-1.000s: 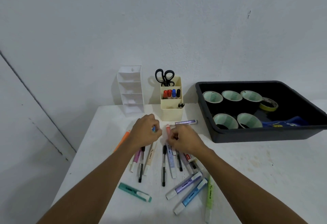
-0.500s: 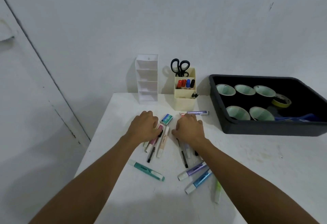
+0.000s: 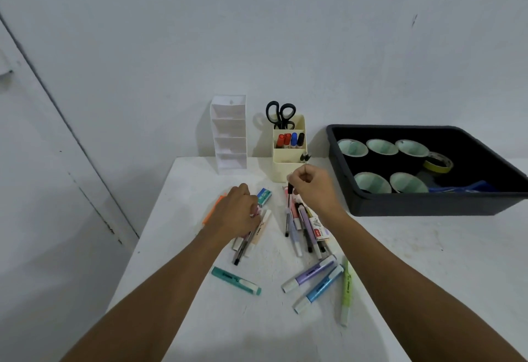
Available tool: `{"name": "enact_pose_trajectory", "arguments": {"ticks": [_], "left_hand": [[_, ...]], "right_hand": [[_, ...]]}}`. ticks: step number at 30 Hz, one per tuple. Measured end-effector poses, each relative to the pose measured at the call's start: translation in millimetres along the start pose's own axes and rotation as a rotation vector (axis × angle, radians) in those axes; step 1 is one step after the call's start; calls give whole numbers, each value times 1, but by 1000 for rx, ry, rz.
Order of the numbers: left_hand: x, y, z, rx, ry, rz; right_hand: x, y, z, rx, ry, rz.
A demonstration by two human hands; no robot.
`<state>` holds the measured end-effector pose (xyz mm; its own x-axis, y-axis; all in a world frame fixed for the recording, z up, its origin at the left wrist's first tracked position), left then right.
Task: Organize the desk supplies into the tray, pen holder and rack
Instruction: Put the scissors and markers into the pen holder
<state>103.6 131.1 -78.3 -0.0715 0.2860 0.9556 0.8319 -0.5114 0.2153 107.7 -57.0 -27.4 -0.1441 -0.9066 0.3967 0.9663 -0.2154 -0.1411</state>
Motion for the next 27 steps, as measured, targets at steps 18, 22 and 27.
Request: {"name": "enact_pose_trajectory", "arguments": {"ticks": [18, 22, 27], "left_hand": [[25, 21, -11, 305, -674, -193], [51, 38, -18, 238, -951, -295], [75, 62, -13, 165, -1015, -408]], "right_hand": [[28, -1, 25, 130, 223, 12], [32, 5, 32, 156, 249, -9], [38, 17, 44, 199, 216, -46]]}}
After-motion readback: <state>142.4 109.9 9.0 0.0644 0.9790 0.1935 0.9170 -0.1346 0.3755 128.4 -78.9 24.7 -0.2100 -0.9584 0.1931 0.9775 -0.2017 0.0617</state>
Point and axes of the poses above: each hand's wrist, its own y-axis towards the middle knuckle, its own x-axis out of the back of the hand, z = x × y, the point moved 2 cm from there along y, towards the middle knuckle, and after that the axes turned 15 degrees about -x, right-handed, at the moved point
